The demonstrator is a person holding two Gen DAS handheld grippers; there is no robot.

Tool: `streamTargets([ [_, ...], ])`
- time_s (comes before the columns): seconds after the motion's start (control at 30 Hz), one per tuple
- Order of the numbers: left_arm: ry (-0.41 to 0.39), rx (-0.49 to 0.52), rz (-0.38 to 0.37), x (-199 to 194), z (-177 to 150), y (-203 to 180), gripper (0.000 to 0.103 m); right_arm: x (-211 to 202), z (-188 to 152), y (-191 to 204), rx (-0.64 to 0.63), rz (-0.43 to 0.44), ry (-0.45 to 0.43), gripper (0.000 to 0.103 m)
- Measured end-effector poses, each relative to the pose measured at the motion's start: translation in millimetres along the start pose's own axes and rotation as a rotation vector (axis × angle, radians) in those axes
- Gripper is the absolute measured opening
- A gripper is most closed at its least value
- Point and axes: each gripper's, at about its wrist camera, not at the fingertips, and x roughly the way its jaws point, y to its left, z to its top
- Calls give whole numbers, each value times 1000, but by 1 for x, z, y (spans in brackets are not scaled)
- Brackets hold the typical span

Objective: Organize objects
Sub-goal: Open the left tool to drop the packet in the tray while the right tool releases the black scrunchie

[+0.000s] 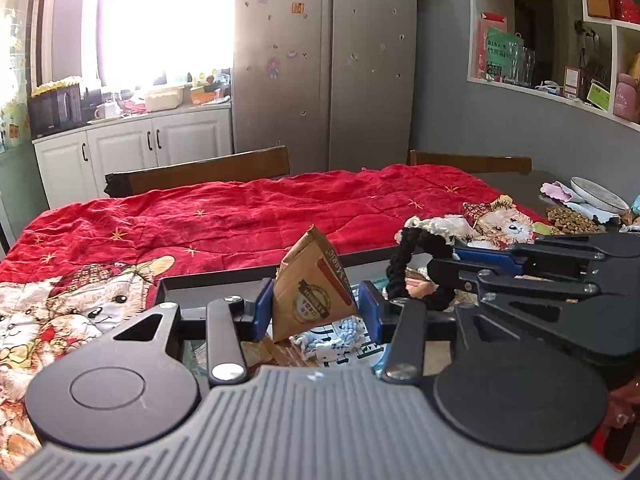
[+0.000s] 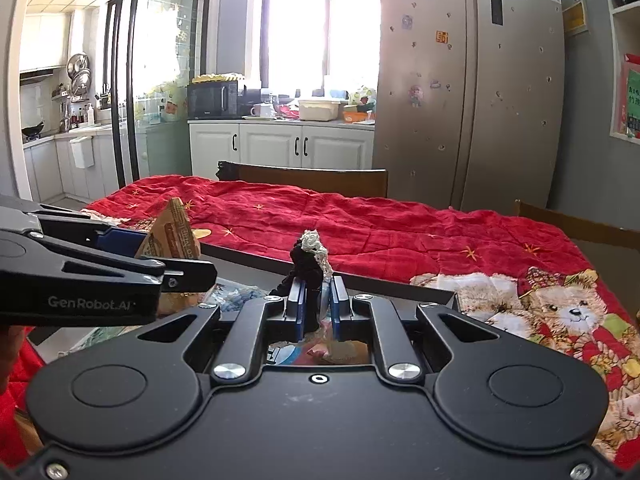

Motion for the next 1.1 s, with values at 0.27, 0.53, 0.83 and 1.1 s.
streamTargets([
  [0.27, 25, 25, -3, 17, -5, -5, 50, 18, -9, 0, -3, -8, 20, 13],
  [0.53, 64, 43, 1, 30, -11, -5, 50, 27, -11, -1, -6, -9, 34, 13],
  [0.83, 86, 68, 16, 35, -12, -7, 50, 34, -17, 4, -35, -7, 59, 13],
  [1.1, 99, 74, 24, 38, -14, -5, 49, 41, -17, 4, -35, -7, 83, 13],
])
